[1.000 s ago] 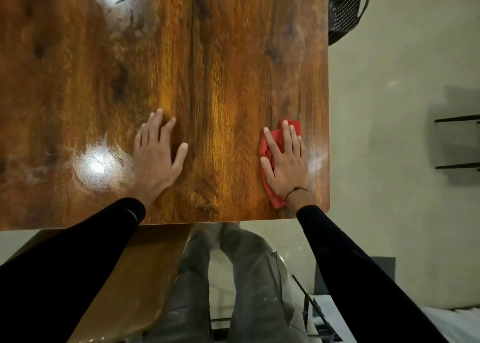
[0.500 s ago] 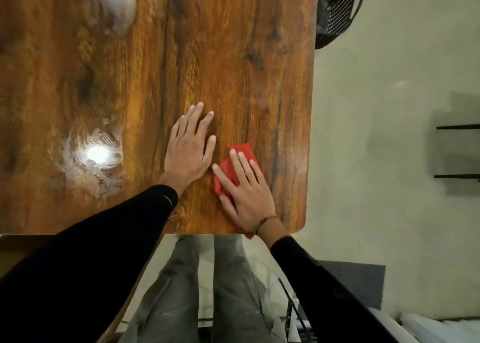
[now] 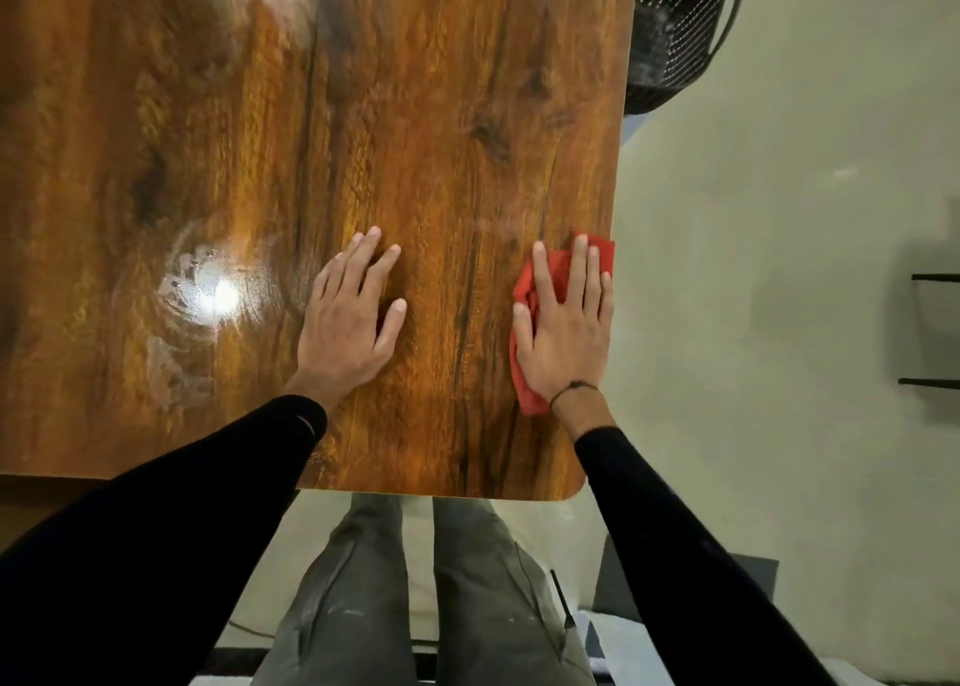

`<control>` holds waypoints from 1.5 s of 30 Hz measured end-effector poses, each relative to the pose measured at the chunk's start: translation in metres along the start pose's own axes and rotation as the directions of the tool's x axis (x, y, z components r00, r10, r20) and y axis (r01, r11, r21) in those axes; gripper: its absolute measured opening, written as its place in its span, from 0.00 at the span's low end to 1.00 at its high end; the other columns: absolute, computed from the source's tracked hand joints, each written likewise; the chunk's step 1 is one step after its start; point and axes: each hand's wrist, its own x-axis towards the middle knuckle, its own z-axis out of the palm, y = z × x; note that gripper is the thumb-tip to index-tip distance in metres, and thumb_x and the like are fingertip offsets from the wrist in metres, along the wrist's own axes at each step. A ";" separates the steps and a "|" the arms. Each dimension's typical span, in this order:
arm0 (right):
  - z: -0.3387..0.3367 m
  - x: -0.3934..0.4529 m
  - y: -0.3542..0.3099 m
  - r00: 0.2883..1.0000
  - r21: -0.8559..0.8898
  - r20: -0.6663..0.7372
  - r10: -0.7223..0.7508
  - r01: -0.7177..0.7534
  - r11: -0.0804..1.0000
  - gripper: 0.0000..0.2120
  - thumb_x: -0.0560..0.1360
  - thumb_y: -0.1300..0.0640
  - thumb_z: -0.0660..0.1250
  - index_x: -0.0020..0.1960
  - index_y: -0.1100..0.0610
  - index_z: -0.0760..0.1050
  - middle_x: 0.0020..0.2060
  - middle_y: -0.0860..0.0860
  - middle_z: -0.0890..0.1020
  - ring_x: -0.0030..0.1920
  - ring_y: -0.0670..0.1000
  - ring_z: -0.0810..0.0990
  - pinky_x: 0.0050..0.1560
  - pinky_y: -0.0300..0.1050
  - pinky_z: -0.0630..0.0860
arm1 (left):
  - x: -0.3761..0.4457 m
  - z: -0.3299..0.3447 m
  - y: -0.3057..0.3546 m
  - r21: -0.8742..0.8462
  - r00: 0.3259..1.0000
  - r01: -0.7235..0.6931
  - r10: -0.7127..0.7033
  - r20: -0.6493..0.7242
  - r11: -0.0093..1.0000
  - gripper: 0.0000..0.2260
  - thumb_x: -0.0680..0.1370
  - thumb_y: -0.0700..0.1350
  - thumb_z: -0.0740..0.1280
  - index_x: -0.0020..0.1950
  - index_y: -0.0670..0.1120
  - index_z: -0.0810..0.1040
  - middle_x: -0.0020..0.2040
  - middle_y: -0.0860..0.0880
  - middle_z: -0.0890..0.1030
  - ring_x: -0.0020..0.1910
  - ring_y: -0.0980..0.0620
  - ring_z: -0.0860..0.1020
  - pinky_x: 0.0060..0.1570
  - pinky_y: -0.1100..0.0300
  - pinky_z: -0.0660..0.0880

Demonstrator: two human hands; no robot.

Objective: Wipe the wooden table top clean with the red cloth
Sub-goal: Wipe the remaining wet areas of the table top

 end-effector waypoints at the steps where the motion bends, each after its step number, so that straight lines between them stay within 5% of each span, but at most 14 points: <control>1: -0.001 0.017 -0.006 1.000 0.000 -0.013 -0.009 0.009 1.000 0.35 0.89 0.40 0.55 0.93 0.49 0.53 0.91 0.62 0.51 0.91 0.64 0.50 0.91 0.63 0.51 | 0.000 0.001 -0.001 -0.001 1.000 0.000 0.000 -0.004 1.000 0.28 0.89 0.55 0.58 0.88 0.47 0.63 0.90 0.46 0.58 0.90 0.46 0.54 0.87 0.47 0.50; 5: -0.004 0.055 -0.039 0.983 0.010 -0.005 -0.184 0.184 0.983 0.35 0.90 0.41 0.54 0.93 0.50 0.52 0.91 0.64 0.51 0.91 0.64 0.50 0.91 0.64 0.50 | 0.001 0.004 -0.003 0.013 1.000 -0.004 0.004 -0.029 1.000 0.29 0.88 0.56 0.59 0.88 0.47 0.62 0.90 0.46 0.57 0.90 0.46 0.54 0.87 0.56 0.43; 14: 0.005 0.000 -0.007 0.801 0.027 0.122 -0.587 0.588 0.808 0.35 0.90 0.38 0.54 0.93 0.47 0.50 0.92 0.58 0.46 0.92 0.60 0.46 0.91 0.66 0.48 | 0.001 0.009 -0.005 0.024 0.967 0.221 -0.216 -0.135 0.975 0.41 0.84 0.65 0.63 0.90 0.45 0.56 0.91 0.44 0.51 0.91 0.44 0.50 0.87 0.37 0.52; 18: 0.000 0.010 0.014 0.887 -0.008 0.107 -0.448 0.452 0.892 0.36 0.88 0.32 0.49 0.93 0.43 0.51 0.93 0.54 0.46 0.92 0.58 0.46 0.89 0.71 0.46 | 0.002 0.012 -0.008 0.047 0.967 0.232 -0.225 -0.124 0.972 0.44 0.82 0.67 0.63 0.90 0.45 0.55 0.91 0.44 0.52 0.91 0.44 0.50 0.88 0.39 0.48; 26: -0.011 0.132 -0.008 0.993 -0.011 0.012 -0.114 0.115 0.993 0.36 0.88 0.37 0.53 0.93 0.45 0.52 0.92 0.58 0.50 0.92 0.62 0.49 0.90 0.68 0.49 | 0.003 0.016 -0.013 0.054 0.973 0.217 -0.211 -0.096 0.975 0.45 0.82 0.68 0.63 0.90 0.43 0.55 0.91 0.43 0.51 0.91 0.43 0.48 0.88 0.38 0.47; 32: -0.017 0.164 -0.067 0.960 -0.045 0.041 -0.278 0.280 0.959 0.36 0.89 0.38 0.54 0.93 0.47 0.52 0.92 0.60 0.49 0.92 0.62 0.48 0.89 0.69 0.49 | 0.005 0.006 -0.008 0.001 0.965 0.251 -0.250 -0.078 0.968 0.44 0.80 0.69 0.65 0.88 0.44 0.61 0.89 0.42 0.58 0.89 0.41 0.57 0.87 0.39 0.52; 36: -0.016 0.126 -0.076 0.873 -0.011 0.109 -0.475 0.478 0.878 0.36 0.89 0.38 0.56 0.93 0.47 0.50 0.92 0.58 0.46 0.92 0.60 0.45 0.89 0.70 0.50 | 0.044 -0.012 -0.018 -0.075 0.958 0.236 -0.245 -0.148 0.969 0.36 0.80 0.68 0.64 0.79 0.45 0.71 0.77 0.41 0.72 0.74 0.38 0.73 0.74 0.41 0.66; 39: -0.012 0.090 -0.053 0.817 0.014 0.155 -0.556 0.560 0.828 0.36 0.89 0.38 0.55 0.93 0.46 0.49 0.92 0.56 0.46 0.92 0.58 0.45 0.90 0.68 0.49 | 0.096 -0.027 -0.046 -0.078 0.957 0.222 -0.233 -0.173 0.972 0.37 0.81 0.68 0.65 0.83 0.46 0.66 0.83 0.41 0.65 0.82 0.40 0.66 0.81 0.40 0.61; 45: -0.009 0.096 -0.015 0.977 -0.004 0.084 -0.193 0.194 0.981 0.36 0.88 0.37 0.53 0.93 0.43 0.48 0.93 0.53 0.45 0.92 0.57 0.44 0.90 0.67 0.48 | 0.124 -0.021 -0.088 0.050 0.962 0.244 -0.235 -0.142 0.968 0.45 0.81 0.74 0.60 0.90 0.49 0.53 0.91 0.43 0.51 0.90 0.43 0.50 0.88 0.40 0.48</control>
